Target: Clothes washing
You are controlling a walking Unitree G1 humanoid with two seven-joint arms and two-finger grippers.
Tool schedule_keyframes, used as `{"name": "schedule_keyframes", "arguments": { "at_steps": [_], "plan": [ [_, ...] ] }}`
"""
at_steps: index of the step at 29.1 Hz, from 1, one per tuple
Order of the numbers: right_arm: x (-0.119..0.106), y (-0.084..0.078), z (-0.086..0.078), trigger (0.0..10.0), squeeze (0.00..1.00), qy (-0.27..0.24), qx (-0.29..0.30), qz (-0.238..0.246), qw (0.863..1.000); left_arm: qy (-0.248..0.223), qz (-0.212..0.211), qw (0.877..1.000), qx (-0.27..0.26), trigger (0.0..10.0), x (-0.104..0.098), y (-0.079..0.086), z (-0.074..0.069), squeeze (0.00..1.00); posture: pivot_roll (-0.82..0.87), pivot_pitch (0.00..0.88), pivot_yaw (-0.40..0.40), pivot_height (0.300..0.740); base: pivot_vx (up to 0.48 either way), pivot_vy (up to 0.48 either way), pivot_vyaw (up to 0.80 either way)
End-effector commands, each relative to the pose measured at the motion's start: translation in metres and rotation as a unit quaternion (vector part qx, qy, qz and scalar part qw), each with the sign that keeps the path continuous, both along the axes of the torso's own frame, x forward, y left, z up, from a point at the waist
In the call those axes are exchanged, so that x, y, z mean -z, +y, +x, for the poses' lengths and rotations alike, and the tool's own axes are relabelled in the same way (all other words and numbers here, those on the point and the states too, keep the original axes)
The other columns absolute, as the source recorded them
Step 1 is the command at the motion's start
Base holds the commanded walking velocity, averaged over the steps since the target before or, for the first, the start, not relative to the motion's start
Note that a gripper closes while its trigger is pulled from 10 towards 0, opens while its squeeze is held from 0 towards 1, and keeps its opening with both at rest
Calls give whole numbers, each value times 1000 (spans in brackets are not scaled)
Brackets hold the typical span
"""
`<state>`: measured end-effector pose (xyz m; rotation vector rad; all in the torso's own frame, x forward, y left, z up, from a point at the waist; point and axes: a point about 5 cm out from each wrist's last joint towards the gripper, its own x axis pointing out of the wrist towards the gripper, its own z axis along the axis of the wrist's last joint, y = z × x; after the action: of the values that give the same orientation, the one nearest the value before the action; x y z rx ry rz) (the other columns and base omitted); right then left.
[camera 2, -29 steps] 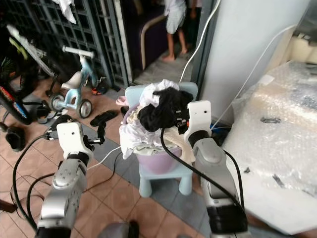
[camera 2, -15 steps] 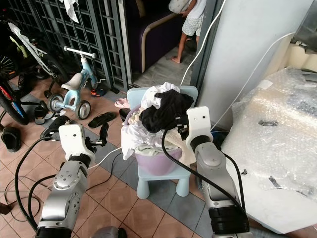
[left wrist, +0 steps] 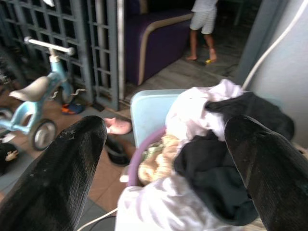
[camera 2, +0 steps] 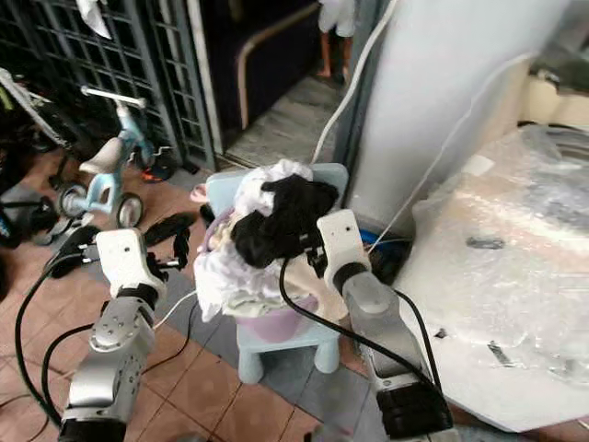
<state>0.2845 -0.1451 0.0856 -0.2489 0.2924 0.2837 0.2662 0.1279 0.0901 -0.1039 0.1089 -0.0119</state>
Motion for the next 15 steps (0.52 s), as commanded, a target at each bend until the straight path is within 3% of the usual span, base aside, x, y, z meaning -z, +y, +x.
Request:
{"name": "schedule_keyframes", "arguments": {
  "at_steps": [1,7,9,11,15],
  "plan": [
    [-6,10,4,10000,0,-7,-16,6,1000,2,-3,1000,-24,10000,1,9,-2,0,-44,0,-3,740,386,0,0],
    [-4,12,10,10000,0,6,-53,-2,999,7,-6,1000,-29,10000,1,10,-4,0,-38,0,-5,740,351,0,0],
    [-3,13,11,10000,0,6,-62,-2,998,10,-5,999,-34,10000,2,10,-6,0,-29,0,-7,740,0,0,0],
    [-4,13,14,10000,0,-5,-76,-21,997,17,0,999,-39,10000,3,11,-7,0,-21,0,-8,740,0,0,800],
    [2,16,19,10000,0,11,-66,-12,998,33,7,998,-48,10000,8,16,-13,0,0,0,-3,740,0,0,800]
  ]
}}
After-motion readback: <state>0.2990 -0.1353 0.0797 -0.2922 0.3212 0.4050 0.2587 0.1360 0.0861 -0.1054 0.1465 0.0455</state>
